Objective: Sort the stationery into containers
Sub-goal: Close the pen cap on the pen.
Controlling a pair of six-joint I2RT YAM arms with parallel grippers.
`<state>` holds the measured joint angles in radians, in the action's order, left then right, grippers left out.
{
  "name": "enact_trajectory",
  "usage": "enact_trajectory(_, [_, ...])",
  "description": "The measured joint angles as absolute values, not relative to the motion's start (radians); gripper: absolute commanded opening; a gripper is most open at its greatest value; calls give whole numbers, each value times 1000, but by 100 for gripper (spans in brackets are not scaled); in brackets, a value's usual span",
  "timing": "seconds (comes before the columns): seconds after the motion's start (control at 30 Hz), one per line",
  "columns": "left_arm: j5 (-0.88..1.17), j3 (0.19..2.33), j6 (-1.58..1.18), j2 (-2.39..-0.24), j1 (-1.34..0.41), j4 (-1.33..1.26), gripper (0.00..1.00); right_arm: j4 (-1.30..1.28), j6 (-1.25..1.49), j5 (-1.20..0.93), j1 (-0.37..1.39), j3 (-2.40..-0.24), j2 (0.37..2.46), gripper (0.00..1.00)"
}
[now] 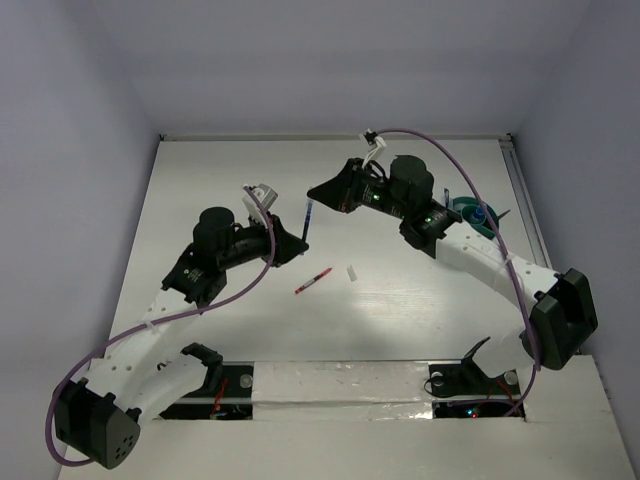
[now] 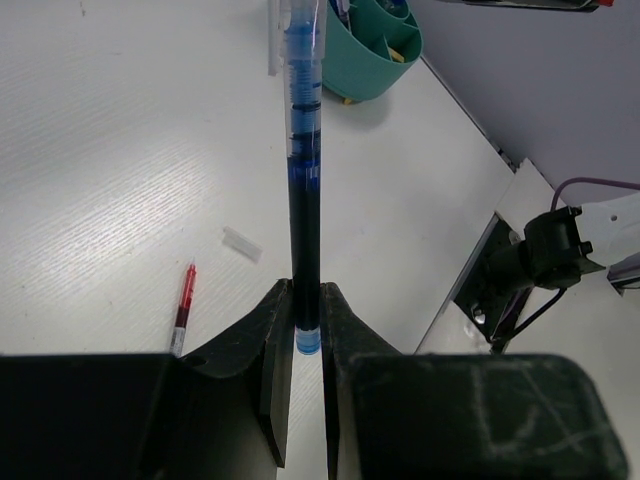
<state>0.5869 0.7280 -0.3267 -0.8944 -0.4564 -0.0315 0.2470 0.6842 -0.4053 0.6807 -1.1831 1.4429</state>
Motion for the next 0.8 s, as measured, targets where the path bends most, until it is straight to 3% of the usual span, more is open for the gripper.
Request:
enact_trajectory(0.43, [610,728,-339,-892,-456,27,0,202,661,-445,688,-1174,1444,0])
enact_trajectory(0.8, [613,728,-381,-878,-460,81,0,295,674,-369,717,-1023,1344,0])
